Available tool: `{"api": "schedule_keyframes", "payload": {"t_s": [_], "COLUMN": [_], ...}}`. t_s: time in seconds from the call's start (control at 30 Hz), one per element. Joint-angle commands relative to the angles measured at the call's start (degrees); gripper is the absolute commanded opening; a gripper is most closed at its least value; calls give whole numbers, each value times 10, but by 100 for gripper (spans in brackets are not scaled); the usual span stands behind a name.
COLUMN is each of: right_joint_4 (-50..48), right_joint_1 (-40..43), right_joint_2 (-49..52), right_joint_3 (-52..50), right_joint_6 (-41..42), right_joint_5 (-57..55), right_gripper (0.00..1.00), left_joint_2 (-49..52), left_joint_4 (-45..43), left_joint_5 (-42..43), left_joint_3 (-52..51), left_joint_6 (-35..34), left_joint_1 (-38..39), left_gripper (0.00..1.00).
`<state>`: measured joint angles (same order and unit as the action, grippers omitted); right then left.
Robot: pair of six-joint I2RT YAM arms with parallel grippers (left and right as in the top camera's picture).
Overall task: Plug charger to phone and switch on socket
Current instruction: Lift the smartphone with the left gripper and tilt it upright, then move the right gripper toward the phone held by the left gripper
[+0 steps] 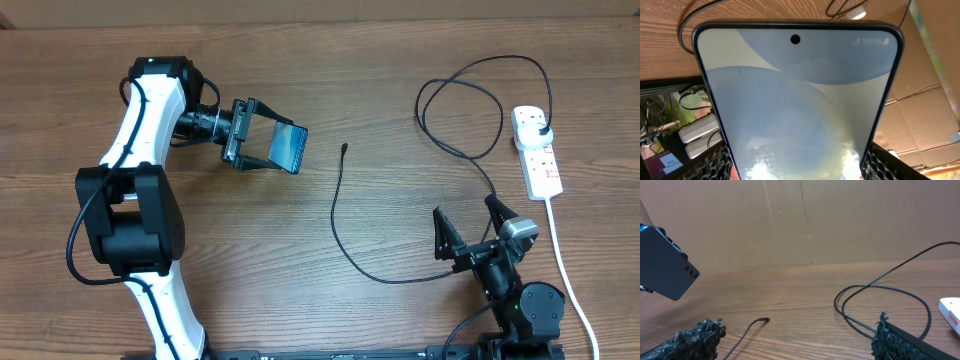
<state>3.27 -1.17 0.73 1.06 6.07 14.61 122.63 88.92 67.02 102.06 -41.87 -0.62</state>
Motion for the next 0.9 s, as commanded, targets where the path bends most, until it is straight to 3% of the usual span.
{"api": "schedule_keyframes", "payload": {"t_s": [0.0, 0.2, 0.67, 0.87], "right_joint_4": [-5, 0, 80, 151], "right_joint_1": [-3, -3, -3, -3], "right_joint_2": [-6, -5, 22, 72], "right_joint_3": [-6, -6, 64, 143], "right_joint_6": [53, 153, 154, 149], "right_joint_5": [-4, 11, 23, 27], "right_gripper": [100, 100, 100, 100], "left_joint_2": [-2, -2, -2, -2], "left_joint_4": [-1, -24, -24, -24], "left_joint_5": [14, 14, 14, 14], "left_joint_3": [17, 17, 17, 17], "left_joint_6": [-5, -6, -5, -6], "left_joint_1": [-1, -2, -2, -2], "left_gripper": [59, 59, 59, 59]}}
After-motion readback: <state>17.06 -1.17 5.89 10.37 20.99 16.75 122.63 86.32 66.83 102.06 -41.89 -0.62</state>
